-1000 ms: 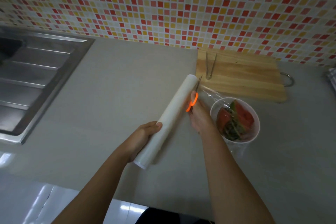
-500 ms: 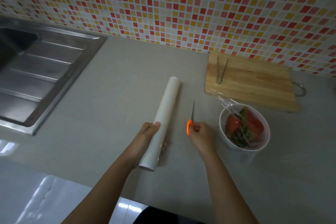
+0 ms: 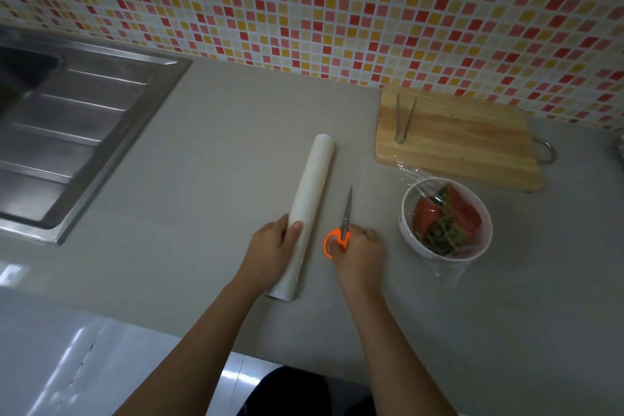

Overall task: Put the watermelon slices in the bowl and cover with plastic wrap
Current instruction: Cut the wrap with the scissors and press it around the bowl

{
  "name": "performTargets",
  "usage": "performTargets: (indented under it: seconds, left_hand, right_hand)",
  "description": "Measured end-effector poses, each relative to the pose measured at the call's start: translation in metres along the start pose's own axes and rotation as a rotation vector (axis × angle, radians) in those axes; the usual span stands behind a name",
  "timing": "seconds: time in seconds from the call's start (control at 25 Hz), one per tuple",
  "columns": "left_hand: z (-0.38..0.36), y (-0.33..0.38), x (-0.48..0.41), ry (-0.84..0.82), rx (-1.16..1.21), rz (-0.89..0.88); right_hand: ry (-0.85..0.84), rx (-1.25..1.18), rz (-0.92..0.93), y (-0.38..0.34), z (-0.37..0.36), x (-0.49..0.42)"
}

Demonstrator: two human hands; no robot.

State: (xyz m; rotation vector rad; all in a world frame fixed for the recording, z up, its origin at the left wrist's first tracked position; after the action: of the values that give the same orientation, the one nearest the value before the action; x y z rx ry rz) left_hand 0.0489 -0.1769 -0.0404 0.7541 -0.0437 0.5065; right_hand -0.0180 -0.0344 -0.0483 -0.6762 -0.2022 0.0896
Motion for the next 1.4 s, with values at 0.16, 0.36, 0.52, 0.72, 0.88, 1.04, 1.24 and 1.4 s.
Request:
performTargets:
  seconds: [0.16,0.36,0.52,0.72,0.88,1.04,1.24,1.4]
  left_hand:
    - [-0.009,-0.004,-0.001,0.011,-0.015,-0.005]
    - [-0.01,-0.008,-0.003,-0.011,-0.041,-0.005]
    - [-0.005,-0.002,0.0,0.017,-0.057,0.05]
    - [0.013,0.04,0.002,0.388,-0.072,-0.134]
    - [-0.009,0.089,0.007,0.418,-0.082,-0.297]
    - [-0.037,0.117,0.012,0.302,0.151,-0.134]
    - [-0.074,0.143,0.008,0.04,0.69,0.359]
    - [-0.101,0.158,0.004,-0.106,0.848,0.455]
  right_hand:
    - [0.015,-0.026,0.007,0.0,-0.003,0.012]
    - [0.018,-0.042,-0.005,0.002,-0.001,0.023]
    - [0.108,-0.108,0.054,-0.006,0.021,0.028]
    - [0.496,-0.351,0.127,0.013,0.104,0.022]
    - [0.684,-0.383,0.124,0.053,0.168,0.007]
    - [0.529,-0.43,0.04,0.091,0.192,-0.025]
    - [0.132,-0.5,-0.153,0.131,0.186,-0.086]
    - [-0.327,-0.555,-0.121,0.131,0.162,-0.123]
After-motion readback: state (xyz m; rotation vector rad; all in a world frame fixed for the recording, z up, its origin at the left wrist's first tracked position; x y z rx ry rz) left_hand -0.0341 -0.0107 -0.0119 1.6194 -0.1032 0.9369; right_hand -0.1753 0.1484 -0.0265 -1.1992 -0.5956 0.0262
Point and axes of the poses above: each hand's wrist, its own x-axis away from the middle knuckle, its own z-axis out of the back of the hand, y = z × x, the point moved 2 cm from there along -x, towards the middle knuckle, and after that the axes turned 5 degrees about -x, right-handed, at the moved point
